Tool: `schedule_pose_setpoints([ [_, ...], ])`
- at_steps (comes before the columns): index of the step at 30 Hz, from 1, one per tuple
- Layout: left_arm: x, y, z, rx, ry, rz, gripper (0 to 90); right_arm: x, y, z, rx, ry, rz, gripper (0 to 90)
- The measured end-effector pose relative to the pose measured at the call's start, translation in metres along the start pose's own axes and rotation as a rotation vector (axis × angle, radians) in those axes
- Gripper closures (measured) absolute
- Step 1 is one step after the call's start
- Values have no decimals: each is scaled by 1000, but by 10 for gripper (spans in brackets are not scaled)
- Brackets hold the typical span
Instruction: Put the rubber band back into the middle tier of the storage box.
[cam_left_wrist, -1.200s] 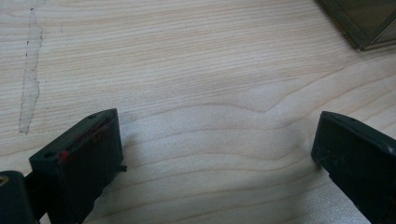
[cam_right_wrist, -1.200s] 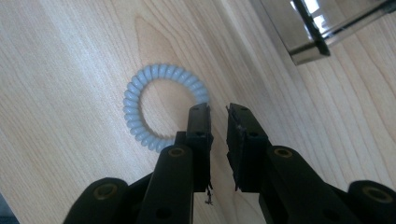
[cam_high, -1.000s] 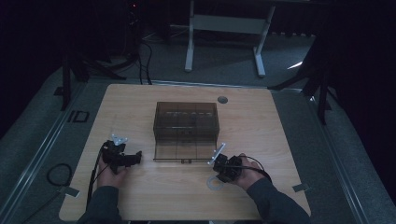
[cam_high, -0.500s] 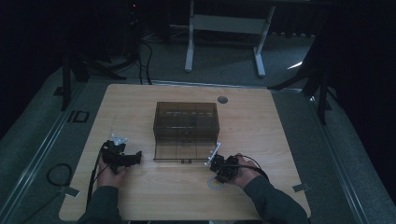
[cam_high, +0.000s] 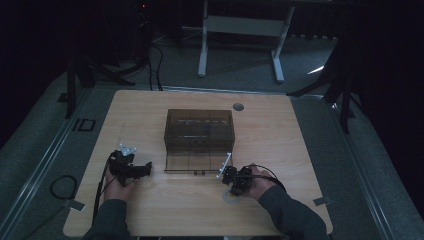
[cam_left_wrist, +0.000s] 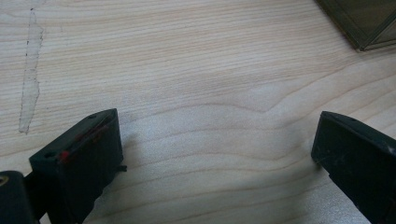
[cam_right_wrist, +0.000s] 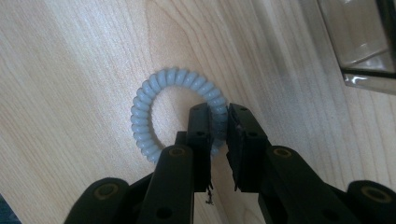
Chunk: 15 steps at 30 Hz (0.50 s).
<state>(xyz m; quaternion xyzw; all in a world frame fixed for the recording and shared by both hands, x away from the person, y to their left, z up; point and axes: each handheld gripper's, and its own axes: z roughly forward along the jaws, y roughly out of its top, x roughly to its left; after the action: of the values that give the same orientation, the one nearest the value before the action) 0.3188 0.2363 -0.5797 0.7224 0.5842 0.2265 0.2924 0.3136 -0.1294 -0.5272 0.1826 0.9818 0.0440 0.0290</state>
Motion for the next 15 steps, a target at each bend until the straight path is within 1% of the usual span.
schedule_pose_setpoints([
  [10,0,0,0,0,0,0,17,0,4,2,27,3,-10,803],
  [15,0,0,0,0,0,1,17,2,7,2,47,-13,-29,821],
])
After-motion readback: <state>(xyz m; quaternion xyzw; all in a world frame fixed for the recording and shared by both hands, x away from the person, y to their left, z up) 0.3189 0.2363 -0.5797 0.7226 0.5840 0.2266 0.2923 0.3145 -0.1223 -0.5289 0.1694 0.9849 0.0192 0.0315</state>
